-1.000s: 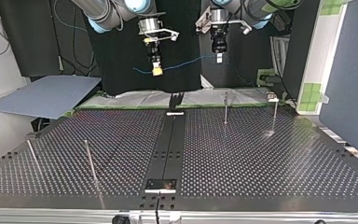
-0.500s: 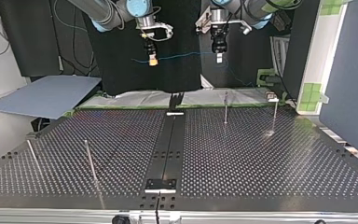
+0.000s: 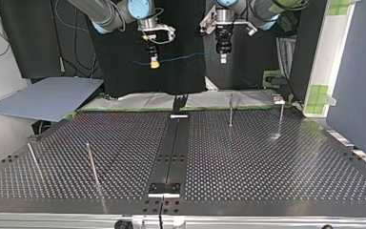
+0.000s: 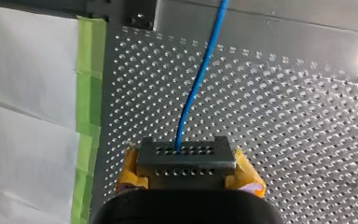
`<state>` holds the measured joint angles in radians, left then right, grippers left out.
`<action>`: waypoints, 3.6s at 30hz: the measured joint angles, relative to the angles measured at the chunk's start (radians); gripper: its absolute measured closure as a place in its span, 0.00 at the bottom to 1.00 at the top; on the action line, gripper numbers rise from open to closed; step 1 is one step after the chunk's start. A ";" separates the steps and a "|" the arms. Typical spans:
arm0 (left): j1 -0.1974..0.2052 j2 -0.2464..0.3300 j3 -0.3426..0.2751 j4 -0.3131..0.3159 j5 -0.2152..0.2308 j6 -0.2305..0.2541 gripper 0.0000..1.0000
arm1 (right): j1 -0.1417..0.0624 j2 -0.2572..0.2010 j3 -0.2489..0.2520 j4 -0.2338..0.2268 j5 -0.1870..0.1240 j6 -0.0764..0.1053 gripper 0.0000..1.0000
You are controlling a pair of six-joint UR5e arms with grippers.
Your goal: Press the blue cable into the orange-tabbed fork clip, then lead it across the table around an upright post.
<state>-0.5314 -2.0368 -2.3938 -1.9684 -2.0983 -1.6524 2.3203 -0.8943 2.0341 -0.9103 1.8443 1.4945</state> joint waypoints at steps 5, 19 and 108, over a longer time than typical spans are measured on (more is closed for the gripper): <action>0.007 0.043 -0.017 -0.047 0.016 -0.027 1.00 | 0.000 -0.048 -0.002 0.012 -0.034 0.047 1.00; 0.067 0.074 -0.030 0.012 0.053 -0.134 1.00 | 0.001 -0.055 -0.035 -0.079 -0.137 0.115 1.00; 0.449 -0.266 0.338 -0.097 0.413 -0.269 1.00 | -0.061 0.313 -0.455 -0.028 -0.275 0.130 1.00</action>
<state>-0.0825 -2.3030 -2.0554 -2.0657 -1.6857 -1.9216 2.2592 -0.5811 1.5795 -0.9385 1.5695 1.6242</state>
